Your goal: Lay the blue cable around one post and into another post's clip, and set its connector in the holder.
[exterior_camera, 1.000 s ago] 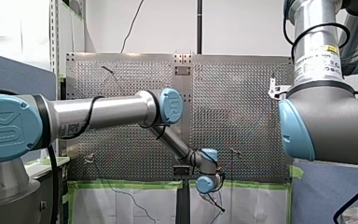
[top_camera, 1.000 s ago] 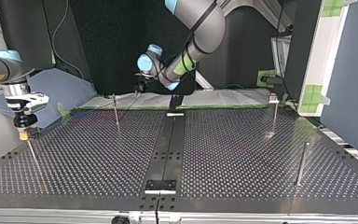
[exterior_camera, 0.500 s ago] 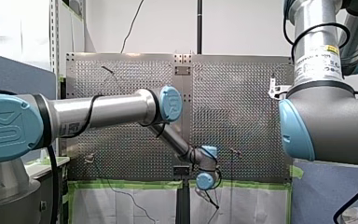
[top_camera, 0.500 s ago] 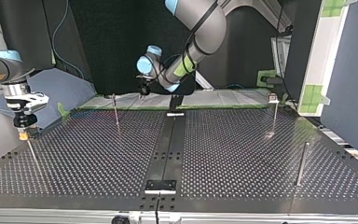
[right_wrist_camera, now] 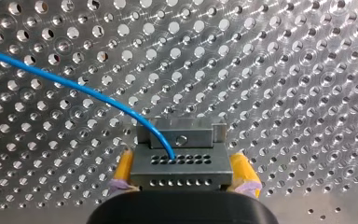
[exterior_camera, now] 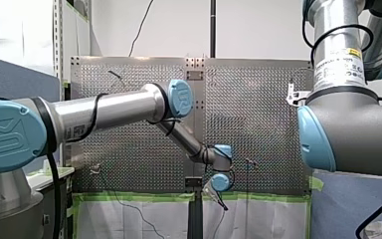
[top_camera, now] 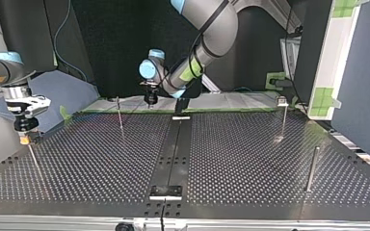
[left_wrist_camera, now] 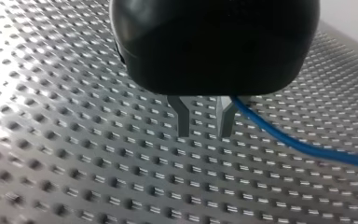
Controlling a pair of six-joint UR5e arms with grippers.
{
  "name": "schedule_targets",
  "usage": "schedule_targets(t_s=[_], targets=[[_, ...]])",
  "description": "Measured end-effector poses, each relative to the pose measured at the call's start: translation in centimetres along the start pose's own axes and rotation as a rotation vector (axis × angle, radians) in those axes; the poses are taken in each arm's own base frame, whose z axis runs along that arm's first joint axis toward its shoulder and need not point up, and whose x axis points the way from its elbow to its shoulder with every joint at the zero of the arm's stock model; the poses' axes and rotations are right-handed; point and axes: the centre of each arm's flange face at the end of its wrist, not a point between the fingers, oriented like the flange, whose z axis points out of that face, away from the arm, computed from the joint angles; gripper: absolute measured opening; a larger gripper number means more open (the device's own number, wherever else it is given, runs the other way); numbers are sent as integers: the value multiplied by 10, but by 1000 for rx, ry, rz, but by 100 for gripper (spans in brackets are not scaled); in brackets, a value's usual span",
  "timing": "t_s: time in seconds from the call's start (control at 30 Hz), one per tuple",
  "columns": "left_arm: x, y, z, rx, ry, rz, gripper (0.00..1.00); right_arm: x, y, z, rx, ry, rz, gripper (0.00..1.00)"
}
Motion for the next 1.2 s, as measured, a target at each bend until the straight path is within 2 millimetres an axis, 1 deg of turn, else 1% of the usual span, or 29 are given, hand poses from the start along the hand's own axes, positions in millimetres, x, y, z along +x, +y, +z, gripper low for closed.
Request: schedule_targets(t_s=[0.03,0.07,0.27,0.47,0.63,0.73,0.9,0.93,1.2], targets=[[-5,-3,0,-1,-15,6,32,0,0,0,0,-1,0,80],[-9,-5,1,-1,-26,10,35,0,0,0,0,-1,0,80],[-34,-21,0,-4,-107,38,35,0,0,0,0,-2,2,80],[-55,-40,-5,-15,-170,69,35,0,0,0,0,-1,2,80],[-69,-48,-8,-39,-208,101,35,0,0,0,0,0,1,80],[-80,-54,-10,-50,-240,114,35,0,0,0,0,0,1,80],[-103,-62,-13,-69,-303,131,35,0,0,0,0,0,1,80],[-107,-64,-13,-72,-314,133,31,0,0,0,0,0,1,80],[-143,-73,-21,-120,-401,165,31,-1,0,0,0,0,1,80]])
